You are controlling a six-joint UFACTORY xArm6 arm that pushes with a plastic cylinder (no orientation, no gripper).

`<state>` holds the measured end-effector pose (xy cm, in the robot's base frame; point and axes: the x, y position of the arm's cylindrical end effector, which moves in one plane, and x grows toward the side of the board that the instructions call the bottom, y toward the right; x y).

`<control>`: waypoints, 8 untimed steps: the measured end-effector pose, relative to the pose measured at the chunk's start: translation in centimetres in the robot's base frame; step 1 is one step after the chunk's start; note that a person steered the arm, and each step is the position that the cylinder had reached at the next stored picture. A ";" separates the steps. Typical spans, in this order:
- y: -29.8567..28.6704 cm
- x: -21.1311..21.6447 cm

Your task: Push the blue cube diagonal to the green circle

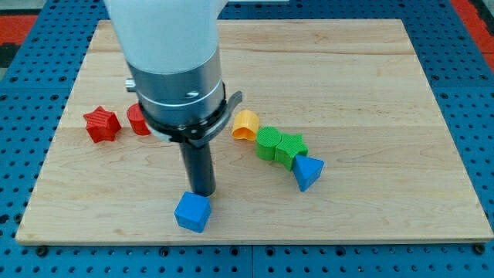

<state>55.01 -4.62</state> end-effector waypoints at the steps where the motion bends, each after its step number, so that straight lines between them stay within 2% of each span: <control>1: 9.8 2.1; 2: 8.1 6.8; 3: -1.5 6.9; 4: -0.3 6.0; 5: 6.5 3.8; 6: 6.4 6.7; 7: 2.3 6.9; 8: -5.5 6.8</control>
<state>61.79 -10.12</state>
